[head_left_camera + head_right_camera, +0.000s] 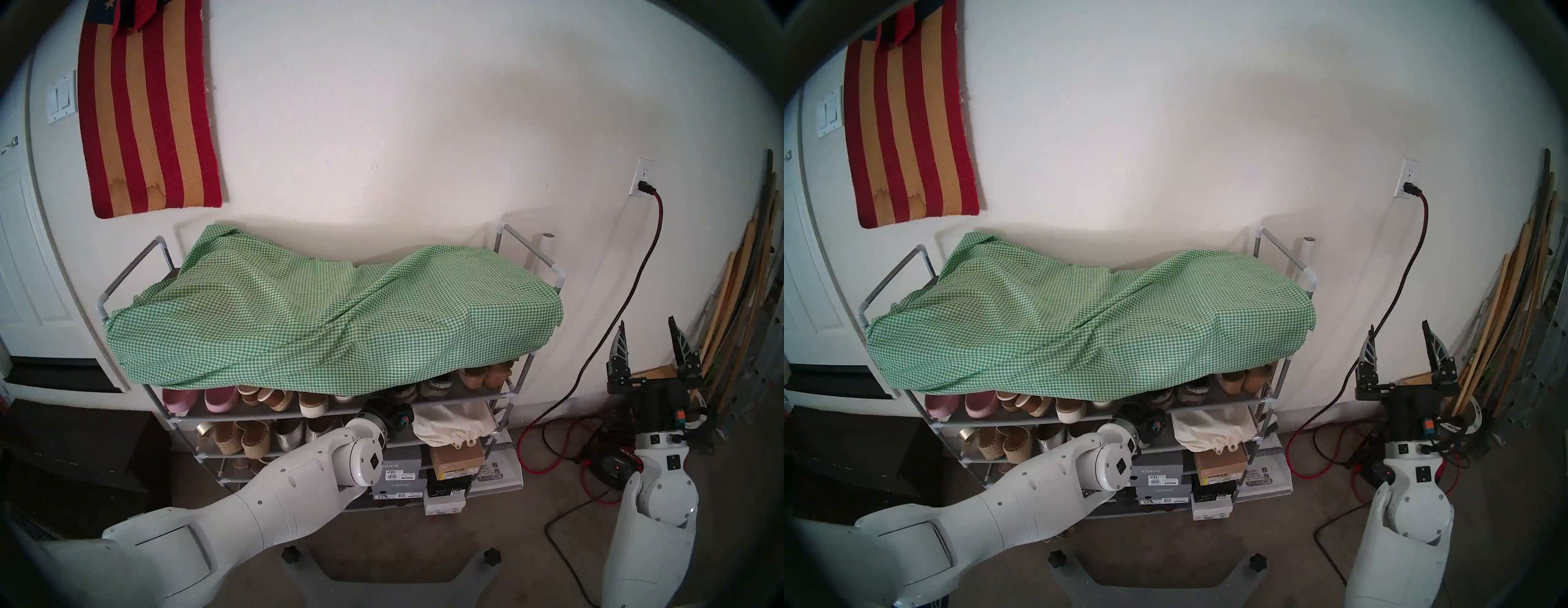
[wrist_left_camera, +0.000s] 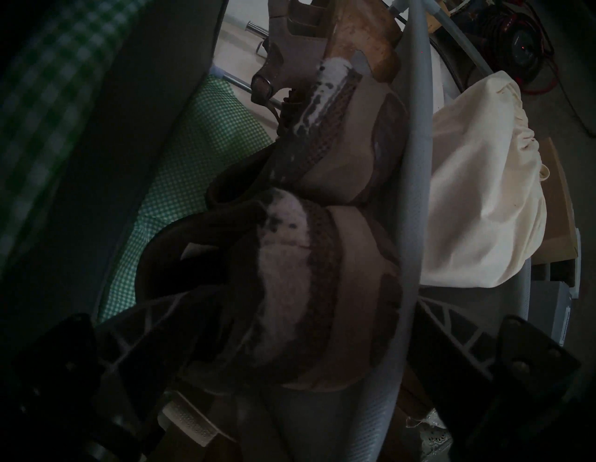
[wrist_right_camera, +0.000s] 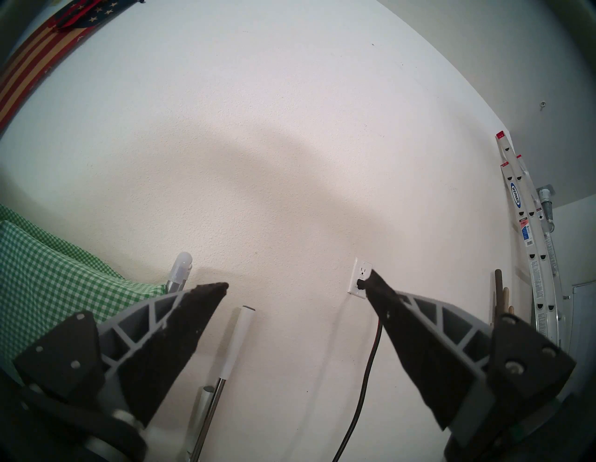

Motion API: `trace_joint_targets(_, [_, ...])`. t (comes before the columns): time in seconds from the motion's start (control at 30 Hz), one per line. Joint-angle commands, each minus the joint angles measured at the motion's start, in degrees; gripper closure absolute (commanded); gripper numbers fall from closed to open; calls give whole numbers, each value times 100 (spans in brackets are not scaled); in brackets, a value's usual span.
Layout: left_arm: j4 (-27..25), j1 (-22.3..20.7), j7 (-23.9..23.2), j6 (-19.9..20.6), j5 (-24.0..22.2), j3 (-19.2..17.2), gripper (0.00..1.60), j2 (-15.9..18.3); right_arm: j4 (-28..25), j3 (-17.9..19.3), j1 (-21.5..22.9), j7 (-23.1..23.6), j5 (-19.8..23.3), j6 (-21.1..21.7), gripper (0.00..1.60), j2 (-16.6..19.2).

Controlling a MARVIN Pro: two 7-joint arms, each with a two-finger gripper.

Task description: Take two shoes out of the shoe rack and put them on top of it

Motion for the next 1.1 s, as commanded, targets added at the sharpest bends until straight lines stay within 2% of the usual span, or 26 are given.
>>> trace_joint_targets(0.0, [-37,-192,-34,-58,-17,4,0,-271,0,-8,-6,-1,-1,0,0,10])
trace_joint_targets(0.5, [295,-267,-124,-256,-10,296,0,-605,0,-9,-6,-2,-1,0,0,10])
trace_joint_targets(0.53, [326,-265,-128,-269,-7,317,13,-604,0,-8,-6,-2,-1,0,0,10])
trace_joint_targets(0.57, [337,-259,-122,-274,-8,327,65,-600,0,-9,-6,-2,-1,0,0,10])
trace_joint_targets(0.6, [317,-245,-135,-242,-20,330,101,-582,0,-9,-7,-3,-1,0,0,10])
trace_joint_targets(0.63, [334,-241,-160,-213,-27,335,126,-562,0,-9,-7,-3,-1,0,0,10])
trace_joint_targets(0.67, [372,-234,-130,-197,-13,340,138,-549,0,-9,-7,-4,-1,0,0,10])
trace_joint_targets(0.77, [429,-196,-78,-203,-37,305,116,-479,0,-10,-7,-4,-2,0,0,11])
trace_joint_targets(0.87, [420,-159,-53,-199,-72,258,117,-381,0,-9,-7,-3,-2,0,0,10])
trace_joint_targets(0.9, [438,-147,-41,-201,-95,233,120,-355,0,-9,-7,-3,-2,0,0,10])
trace_joint_targets(0.97, [446,-131,-37,-257,-122,217,156,-297,0,-9,-7,-3,-1,0,0,10])
trace_joint_targets(1.07, [295,-49,-44,-215,-120,208,160,-172,0,-9,-6,-3,-1,0,0,10])
